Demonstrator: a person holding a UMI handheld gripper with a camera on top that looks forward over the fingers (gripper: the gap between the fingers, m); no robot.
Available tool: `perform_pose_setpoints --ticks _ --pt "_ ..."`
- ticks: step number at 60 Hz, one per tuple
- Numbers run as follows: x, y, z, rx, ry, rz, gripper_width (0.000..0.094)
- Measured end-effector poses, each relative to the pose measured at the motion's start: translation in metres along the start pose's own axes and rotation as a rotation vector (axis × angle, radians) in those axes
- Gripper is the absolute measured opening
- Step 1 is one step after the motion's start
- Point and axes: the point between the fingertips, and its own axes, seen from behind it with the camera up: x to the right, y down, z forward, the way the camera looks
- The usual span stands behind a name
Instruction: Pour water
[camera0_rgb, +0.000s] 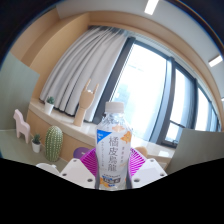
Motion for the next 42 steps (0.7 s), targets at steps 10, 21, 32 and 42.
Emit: perform_pose_setpoints --ticks 10,21,32,42 --pt "-0.006 0.06 0.01 -0.096 -0.041 0.278 0.0354" --pt "-0.013 0.121 0.019 -0.166 -0.041 0.348 0.0354" --pt "-0.018 0.149 0.018 -0.182 -0.051 0.365 0.0364" --pt "-0.021 0.146 0.014 -0.16 -0.052 0.34 0.0428"
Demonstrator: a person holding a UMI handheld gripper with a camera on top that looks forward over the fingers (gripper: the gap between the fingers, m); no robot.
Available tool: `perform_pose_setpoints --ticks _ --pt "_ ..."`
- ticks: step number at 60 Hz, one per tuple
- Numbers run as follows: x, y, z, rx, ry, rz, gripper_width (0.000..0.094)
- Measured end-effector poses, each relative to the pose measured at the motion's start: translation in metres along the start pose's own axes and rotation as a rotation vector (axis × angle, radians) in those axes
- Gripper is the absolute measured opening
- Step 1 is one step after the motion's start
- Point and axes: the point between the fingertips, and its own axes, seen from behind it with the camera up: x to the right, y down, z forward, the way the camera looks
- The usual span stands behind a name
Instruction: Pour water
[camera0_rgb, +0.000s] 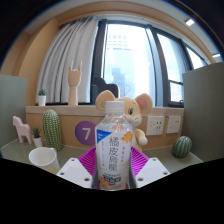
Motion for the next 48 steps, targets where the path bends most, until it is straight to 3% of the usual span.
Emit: perform_pose_setpoints --ticks 10,20,48 --pt "0.006 0.001 -0.007 -0.011 0.023 0.035 0.0547" --pt "0.012 0.014 -0.041 -0.06 0.07 0.071 0.0804" --pt "-0.065 0.07 -0.25 -0.243 -0.019 0.167 0.0832"
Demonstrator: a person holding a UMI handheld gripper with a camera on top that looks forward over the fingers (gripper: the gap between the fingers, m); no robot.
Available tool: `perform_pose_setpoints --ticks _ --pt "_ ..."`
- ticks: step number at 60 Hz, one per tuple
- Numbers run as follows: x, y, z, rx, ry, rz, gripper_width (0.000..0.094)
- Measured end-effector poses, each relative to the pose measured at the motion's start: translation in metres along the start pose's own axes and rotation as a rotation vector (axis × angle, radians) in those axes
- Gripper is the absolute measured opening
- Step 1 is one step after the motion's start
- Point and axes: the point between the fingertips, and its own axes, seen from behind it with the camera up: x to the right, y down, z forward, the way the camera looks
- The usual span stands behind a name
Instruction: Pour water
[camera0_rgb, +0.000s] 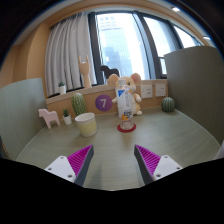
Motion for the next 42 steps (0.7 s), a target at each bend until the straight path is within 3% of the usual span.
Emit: perform_pose_setpoints --ticks 8,21,42 --pt "-0.027 0.014 -0.047 -0.022 -0.008 -0.065 0.0838" --pt "-0.064 -0.008 -0.107 0.017 -0.055 -0.103 0.0858" --pt "-0.077 -0.047 -0.163 0.079 -0.044 -0.125 0.0855"
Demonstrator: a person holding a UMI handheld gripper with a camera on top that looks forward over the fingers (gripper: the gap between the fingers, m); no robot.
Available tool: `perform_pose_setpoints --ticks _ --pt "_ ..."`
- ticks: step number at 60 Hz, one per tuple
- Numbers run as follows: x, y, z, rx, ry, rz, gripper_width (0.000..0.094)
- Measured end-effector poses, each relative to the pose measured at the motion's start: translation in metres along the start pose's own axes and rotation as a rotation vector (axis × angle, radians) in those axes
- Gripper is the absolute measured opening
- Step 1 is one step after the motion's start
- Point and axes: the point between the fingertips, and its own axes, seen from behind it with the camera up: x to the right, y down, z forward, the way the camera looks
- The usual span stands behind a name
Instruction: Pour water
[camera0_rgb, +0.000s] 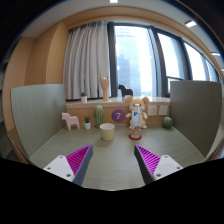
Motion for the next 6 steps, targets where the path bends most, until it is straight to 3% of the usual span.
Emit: perform_pose_setpoints --ticks 6 --pt "0.0004 -0.006 -0.0051 0.013 0.005 0.0 0.0853"
